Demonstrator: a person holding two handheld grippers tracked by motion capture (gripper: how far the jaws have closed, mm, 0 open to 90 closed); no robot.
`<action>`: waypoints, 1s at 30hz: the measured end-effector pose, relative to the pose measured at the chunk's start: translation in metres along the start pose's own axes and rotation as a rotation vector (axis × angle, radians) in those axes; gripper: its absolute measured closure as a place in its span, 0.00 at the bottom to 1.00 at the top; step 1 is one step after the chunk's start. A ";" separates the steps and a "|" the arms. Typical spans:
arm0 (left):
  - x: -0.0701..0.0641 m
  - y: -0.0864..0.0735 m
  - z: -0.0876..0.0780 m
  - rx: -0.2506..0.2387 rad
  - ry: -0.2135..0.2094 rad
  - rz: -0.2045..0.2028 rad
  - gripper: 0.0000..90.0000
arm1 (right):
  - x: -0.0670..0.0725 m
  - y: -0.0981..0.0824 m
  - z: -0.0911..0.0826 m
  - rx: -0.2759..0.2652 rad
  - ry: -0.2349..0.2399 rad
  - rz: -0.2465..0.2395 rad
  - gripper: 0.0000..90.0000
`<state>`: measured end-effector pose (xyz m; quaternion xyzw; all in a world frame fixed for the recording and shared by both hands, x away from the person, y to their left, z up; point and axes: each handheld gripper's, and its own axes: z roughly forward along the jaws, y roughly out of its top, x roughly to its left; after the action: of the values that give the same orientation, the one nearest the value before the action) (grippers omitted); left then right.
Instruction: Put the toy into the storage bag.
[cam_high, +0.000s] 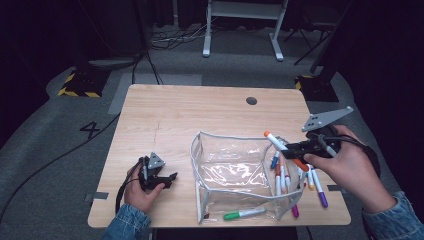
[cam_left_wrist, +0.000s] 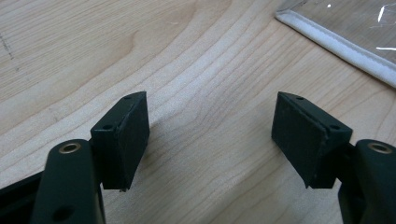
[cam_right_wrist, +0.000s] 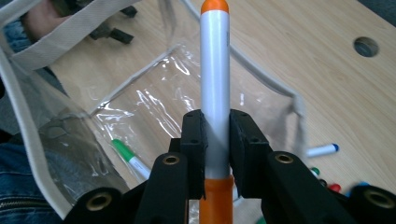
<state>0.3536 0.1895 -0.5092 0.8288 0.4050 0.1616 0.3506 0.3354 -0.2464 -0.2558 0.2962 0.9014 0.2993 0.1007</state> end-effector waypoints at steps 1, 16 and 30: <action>0.000 0.000 0.000 0.000 0.001 0.001 0.31 | 0.003 0.003 0.003 0.006 0.013 -0.013 0.85; 0.000 0.000 0.000 0.001 0.001 0.002 0.31 | 0.034 0.029 0.057 0.152 0.149 -0.160 0.85; 0.000 0.000 0.000 0.001 0.000 0.000 0.31 | 0.052 0.029 0.110 0.309 0.243 -0.253 0.85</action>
<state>0.3538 0.1894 -0.5092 0.8290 0.4049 0.1614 0.3503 0.3467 -0.1444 -0.3270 0.1547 0.9719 0.1763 -0.0184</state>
